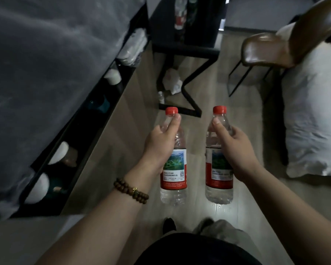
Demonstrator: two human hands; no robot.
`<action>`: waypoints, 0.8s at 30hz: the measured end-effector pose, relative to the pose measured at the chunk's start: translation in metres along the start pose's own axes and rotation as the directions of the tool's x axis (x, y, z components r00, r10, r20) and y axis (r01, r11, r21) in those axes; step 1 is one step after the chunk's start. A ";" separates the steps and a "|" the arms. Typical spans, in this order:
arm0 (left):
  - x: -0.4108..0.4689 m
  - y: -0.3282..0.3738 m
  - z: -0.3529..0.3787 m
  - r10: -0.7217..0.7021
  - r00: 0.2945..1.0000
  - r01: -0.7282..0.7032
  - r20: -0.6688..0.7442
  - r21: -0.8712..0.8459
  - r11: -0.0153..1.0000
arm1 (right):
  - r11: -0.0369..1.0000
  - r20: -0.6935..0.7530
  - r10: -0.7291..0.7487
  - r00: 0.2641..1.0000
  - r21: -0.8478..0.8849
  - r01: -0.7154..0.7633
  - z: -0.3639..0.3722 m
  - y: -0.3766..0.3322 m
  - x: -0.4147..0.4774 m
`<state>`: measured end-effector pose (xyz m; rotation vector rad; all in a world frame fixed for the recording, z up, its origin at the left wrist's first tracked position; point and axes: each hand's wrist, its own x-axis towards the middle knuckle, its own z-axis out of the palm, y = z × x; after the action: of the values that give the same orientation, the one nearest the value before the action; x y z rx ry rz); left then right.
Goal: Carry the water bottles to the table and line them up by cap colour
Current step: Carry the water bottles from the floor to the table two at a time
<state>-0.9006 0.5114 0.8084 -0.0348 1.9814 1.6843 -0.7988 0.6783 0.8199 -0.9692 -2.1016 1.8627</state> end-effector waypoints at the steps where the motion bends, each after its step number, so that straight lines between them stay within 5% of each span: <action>1: 0.017 0.006 0.010 -0.009 1.000 0.009 0.021 0.008 1.000 | 1.000 -0.022 0.005 1.000 0.005 -0.005 -0.006 -0.001 0.015; 9: 0.162 0.053 0.109 -0.034 0.996 0.029 0.081 0.069 0.997 | 0.998 -0.157 0.050 0.986 0.039 -0.044 -0.066 0.000 0.176; 24: 0.385 0.194 0.246 0.001 0.999 0.000 -0.039 0.028 1.000 | 0.996 -0.052 -0.025 0.998 -0.082 0.021 -0.162 -0.098 0.477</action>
<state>-1.2064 0.9021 0.8083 -0.0574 2.0328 1.6677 -1.1172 1.0805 0.8084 -0.9965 -2.1628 1.7336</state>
